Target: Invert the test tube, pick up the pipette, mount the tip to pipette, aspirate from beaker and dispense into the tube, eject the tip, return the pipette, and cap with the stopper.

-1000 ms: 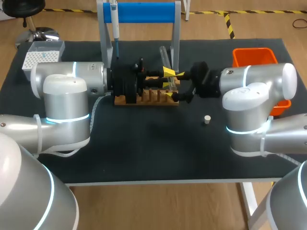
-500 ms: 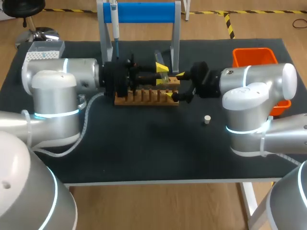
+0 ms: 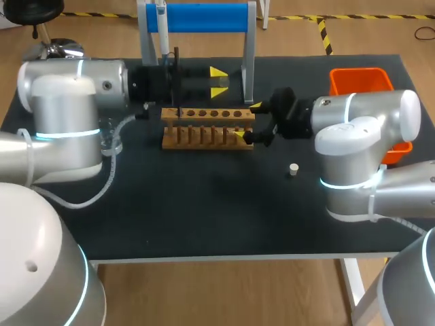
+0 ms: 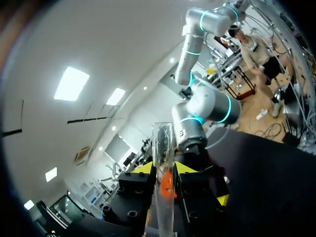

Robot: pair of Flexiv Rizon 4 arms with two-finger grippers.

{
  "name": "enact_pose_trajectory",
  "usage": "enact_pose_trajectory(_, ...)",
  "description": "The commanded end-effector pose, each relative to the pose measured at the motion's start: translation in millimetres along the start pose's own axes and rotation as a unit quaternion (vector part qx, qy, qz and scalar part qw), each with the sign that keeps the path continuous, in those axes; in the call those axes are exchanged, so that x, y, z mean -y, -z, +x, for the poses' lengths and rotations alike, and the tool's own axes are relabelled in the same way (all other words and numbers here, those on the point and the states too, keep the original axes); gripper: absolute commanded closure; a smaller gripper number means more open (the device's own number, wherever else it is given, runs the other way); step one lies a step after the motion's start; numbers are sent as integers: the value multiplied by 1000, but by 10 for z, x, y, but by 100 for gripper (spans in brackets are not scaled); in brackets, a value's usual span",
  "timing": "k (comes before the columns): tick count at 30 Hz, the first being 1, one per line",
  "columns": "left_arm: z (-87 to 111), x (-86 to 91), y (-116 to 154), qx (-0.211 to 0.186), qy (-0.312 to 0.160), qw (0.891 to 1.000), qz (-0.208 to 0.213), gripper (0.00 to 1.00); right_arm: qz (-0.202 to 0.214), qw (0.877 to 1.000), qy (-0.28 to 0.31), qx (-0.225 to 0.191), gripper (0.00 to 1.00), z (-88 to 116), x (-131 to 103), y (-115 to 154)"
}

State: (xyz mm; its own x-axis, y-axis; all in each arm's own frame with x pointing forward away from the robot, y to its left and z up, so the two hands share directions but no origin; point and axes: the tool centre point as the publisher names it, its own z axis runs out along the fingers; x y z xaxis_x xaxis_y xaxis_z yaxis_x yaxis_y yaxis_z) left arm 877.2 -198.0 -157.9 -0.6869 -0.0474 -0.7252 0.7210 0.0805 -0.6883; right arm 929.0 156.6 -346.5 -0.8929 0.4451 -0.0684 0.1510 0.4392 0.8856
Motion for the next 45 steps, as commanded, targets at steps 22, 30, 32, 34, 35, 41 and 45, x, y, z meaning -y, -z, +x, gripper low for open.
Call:
enact_pose_trajectory(22, -183, -51, -85, 28, 119, 992, -18, 100, -1, 1000, 0, 0, 0, 0, 3, 12)
enact_pose_trajectory(30, -355, -180, -50, 21, 206, 978, 8, 100, -1, 1000, 0, 0, 0, 0, 3, 12)
enact_pose_trajectory(32, -410, -219, -41, 24, 231, 973, 15, 100, -1, 1000, 0, 0, 0, 0, 3, 12)
enact_pose_trajectory(34, -451, -256, -34, 26, 250, 968, 10, 100, -1, 1000, 0, 0, 0, 0, 3, 12)
enact_pose_trajectory(35, -469, -265, -32, 30, 257, 966, 16, 100, -1, 1000, 0, 0, 0, 0, 3, 12)
enact_pose_trajectory(41, -510, -350, -45, 42, 295, 955, 11, 100, -1, 1000, 0, 0, 0, 0, 3, 12)
enact_pose_trajectory(45, -511, -416, -70, 54, 314, 948, 2, 100, -1, 1000, 0, 0, 0, 0, 3, 12)
